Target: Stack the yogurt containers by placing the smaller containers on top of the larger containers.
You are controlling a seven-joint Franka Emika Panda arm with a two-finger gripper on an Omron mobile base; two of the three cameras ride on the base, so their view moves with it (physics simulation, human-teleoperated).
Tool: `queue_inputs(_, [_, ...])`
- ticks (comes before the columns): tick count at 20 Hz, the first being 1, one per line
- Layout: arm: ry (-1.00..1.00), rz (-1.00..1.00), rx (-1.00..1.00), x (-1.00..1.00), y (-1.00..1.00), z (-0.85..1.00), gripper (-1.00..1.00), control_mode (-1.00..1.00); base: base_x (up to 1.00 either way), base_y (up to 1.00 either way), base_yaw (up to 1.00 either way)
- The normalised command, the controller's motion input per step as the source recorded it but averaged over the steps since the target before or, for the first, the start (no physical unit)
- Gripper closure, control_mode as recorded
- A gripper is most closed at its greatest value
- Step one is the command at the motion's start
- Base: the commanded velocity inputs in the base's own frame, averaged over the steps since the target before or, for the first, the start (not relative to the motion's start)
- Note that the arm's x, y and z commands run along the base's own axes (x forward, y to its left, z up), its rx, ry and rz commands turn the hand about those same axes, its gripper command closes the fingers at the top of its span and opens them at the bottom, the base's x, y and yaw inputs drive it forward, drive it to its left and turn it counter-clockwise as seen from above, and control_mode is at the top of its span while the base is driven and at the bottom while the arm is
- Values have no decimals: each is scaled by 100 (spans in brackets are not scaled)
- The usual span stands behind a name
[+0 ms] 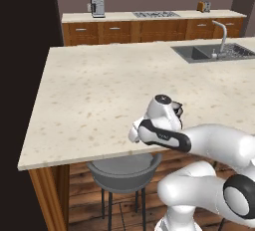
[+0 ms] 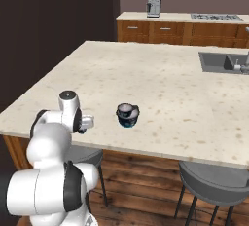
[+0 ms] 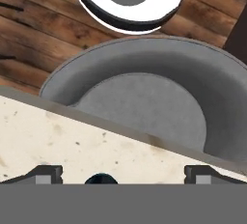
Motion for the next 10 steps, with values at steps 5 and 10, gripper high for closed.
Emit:
queue_inputs(5, [0, -4, 0, 28, 5, -12, -100, -100, 0, 0, 0])
queue_inputs(10, [0, -6, 0, 16, 0, -9, -100, -100, 0, 0, 0])
